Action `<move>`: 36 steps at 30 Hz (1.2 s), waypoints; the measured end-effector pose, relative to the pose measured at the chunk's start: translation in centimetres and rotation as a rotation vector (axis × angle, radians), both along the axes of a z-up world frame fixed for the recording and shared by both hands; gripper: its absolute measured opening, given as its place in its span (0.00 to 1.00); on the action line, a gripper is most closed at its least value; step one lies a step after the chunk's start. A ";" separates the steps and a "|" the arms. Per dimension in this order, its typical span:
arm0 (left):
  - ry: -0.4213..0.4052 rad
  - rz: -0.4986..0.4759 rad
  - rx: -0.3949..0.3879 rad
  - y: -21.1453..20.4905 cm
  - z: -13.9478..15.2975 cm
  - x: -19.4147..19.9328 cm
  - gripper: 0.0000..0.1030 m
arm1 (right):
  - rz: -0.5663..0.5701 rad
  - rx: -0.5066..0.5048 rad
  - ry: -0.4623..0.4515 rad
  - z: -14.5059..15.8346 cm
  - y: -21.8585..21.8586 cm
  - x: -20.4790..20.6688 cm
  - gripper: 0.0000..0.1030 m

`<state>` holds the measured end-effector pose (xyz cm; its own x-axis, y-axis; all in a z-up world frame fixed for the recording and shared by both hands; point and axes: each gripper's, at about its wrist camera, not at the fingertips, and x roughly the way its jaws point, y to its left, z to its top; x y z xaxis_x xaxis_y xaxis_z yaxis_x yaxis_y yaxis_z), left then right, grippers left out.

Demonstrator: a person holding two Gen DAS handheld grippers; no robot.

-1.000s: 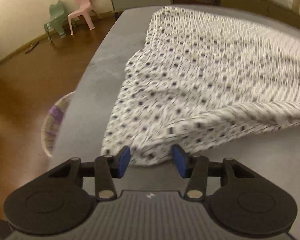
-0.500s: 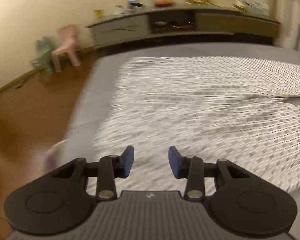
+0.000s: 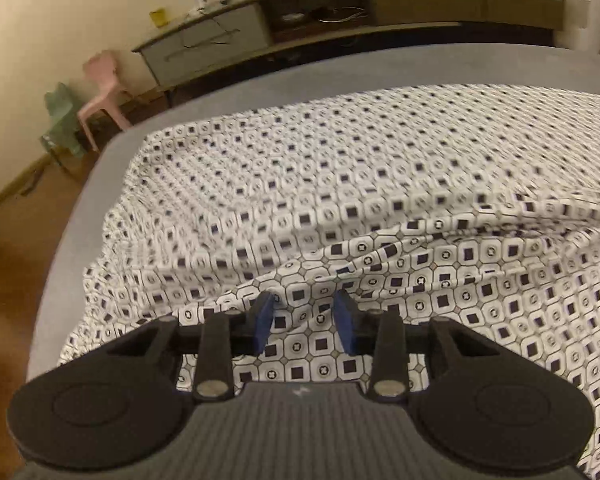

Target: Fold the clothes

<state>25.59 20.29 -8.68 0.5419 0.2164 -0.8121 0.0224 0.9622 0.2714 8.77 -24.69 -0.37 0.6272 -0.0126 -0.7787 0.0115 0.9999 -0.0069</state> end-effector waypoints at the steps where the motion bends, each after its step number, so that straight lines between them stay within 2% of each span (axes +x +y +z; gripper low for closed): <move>1: 0.005 0.013 0.000 0.2 0.1 0.2 0.34 | -0.011 0.003 -0.003 0.0 -0.3 0.6 0.72; 3: 0.014 0.035 0.063 0.7 0.0 0.3 0.34 | -0.035 0.000 -0.006 0.0 -1.2 1.1 0.73; 4: 0.012 0.038 0.070 1.3 0.1 0.0 0.34 | -0.050 -0.007 -0.009 0.0 -1.8 1.1 0.75; 5: 0.007 0.037 0.066 2.1 0.4 -0.5 0.33 | -0.070 -0.020 -0.015 -0.1 -2.5 0.7 0.81; 6: -0.005 0.041 0.032 3.2 1.0 -1.5 0.33 | -0.091 -0.033 -0.022 0.0 -3.2 0.1 0.83; 7: -0.028 0.045 -0.011 4.4 2.0 -3.0 0.33 | -0.116 -0.043 -0.033 0.5 -3.9 -0.8 0.82; 9: -0.064 0.045 -0.047 7.0 3.6 -6.6 0.36 | -0.165 -0.063 -0.054 1.3 -5.1 -2.7 0.69; 10: -0.081 0.045 -0.061 8.3 4.3 -8.5 0.37 | -0.163 -0.067 -0.058 1.5 -5.2 -3.4 0.69; 14: -0.040 0.107 -0.017 13.7 3.9 -13.8 0.37 | 0.033 -0.031 -0.029 1.6 -1.1 -5.4 0.69; 17: -0.022 0.206 -0.056 17.5 2.6 -16.5 0.36 | 0.180 -0.004 -0.007 1.7 2.0 -6.9 0.69; 19: -0.001 0.245 -0.050 18.9 1.7 -17.2 0.36 | 0.258 0.007 0.011 1.7 3.6 -7.7 0.67; 22: -0.018 0.336 -0.042 21.1 1.3 -17.9 0.38 | 0.233 -0.019 0.059 0.9 2.7 -8.0 0.69; 24: -0.052 0.408 -0.060 22.6 1.8 -18.6 0.37 | 0.169 -0.041 0.079 0.9 1.2 -8.5 0.69; 28: -0.113 0.440 -0.129 23.4 3.2 -20.8 0.36 | 0.089 -0.173 0.071 1.2 0.4 -10.3 0.71; 30: -0.101 0.408 -0.145 22.7 2.7 -21.0 0.36 | 0.075 -0.214 0.045 1.5 1.1 -11.0 0.71; 32: -0.072 0.371 -0.140 21.8 1.9 -20.8 0.37 | 0.096 -0.159 0.019 1.8 2.1 -11.3 0.71; 36: -0.060 0.339 -0.064 20.6 1.3 -19.9 0.40 | 0.111 -0.063 0.068 0.9 1.4 -10.4 0.71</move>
